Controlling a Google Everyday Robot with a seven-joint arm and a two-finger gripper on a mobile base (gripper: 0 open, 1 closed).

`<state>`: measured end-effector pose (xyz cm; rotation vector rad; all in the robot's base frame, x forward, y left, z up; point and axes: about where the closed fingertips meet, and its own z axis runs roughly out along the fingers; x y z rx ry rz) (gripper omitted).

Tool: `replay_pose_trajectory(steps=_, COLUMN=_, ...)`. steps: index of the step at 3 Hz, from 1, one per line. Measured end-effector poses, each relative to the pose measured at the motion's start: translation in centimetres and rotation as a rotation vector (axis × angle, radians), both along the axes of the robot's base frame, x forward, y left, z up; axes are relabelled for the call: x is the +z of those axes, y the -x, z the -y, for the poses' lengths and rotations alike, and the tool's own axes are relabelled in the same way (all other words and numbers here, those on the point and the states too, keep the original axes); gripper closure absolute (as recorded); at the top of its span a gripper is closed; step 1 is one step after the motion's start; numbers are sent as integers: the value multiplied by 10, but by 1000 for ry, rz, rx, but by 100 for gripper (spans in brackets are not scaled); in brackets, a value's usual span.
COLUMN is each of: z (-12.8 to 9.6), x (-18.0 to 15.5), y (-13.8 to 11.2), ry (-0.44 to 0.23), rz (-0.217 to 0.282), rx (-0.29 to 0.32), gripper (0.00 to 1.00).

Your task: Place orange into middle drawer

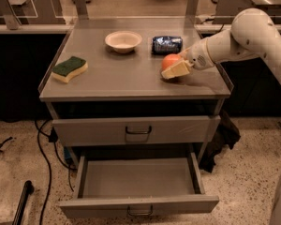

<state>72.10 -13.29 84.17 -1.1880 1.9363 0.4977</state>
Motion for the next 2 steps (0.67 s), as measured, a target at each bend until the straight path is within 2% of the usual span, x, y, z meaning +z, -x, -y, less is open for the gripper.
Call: replay_pose_trajectory(steps=2, z=0, x=0, y=0, ry=0, rz=0, rx=0, gripper=96)
